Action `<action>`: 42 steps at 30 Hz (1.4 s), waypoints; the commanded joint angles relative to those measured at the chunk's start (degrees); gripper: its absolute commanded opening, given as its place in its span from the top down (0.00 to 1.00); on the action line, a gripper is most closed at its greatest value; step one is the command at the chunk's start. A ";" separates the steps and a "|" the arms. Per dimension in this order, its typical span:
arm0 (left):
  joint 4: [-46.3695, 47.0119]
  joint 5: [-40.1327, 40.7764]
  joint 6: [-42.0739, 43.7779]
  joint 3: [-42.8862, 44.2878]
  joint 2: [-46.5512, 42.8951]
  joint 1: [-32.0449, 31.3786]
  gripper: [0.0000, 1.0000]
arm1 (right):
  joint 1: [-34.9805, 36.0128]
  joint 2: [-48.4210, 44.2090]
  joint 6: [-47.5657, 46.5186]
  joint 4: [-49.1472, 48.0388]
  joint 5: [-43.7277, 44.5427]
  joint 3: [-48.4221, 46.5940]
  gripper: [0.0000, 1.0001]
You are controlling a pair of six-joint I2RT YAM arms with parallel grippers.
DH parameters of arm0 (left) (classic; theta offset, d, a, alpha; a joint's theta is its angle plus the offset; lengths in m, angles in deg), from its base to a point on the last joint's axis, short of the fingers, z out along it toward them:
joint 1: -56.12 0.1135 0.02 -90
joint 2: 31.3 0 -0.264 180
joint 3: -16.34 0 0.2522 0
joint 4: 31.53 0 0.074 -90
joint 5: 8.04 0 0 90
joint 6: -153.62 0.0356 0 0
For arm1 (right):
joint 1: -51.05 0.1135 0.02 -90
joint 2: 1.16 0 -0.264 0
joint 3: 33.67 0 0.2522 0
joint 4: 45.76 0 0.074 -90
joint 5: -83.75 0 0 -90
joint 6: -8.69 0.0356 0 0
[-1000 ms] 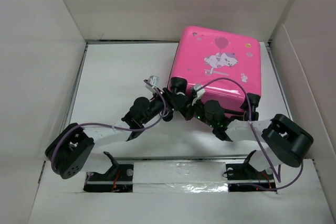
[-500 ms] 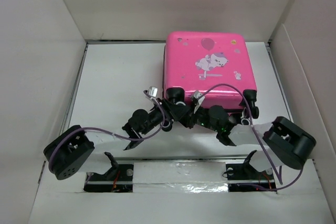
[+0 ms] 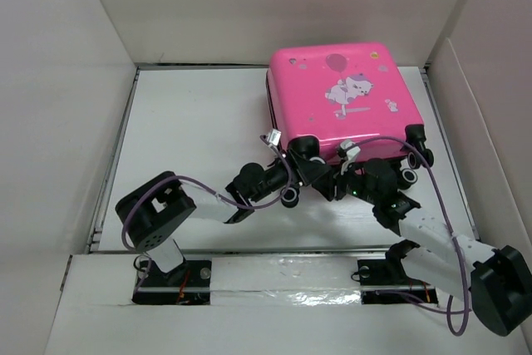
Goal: Pack the luggage
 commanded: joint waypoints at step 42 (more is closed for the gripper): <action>-1.65 -13.32 8.78 -7.61 -14.46 6.17 0.25 | 10.61 -15.43 -4.61 13.07 15.00 -10.12 0.12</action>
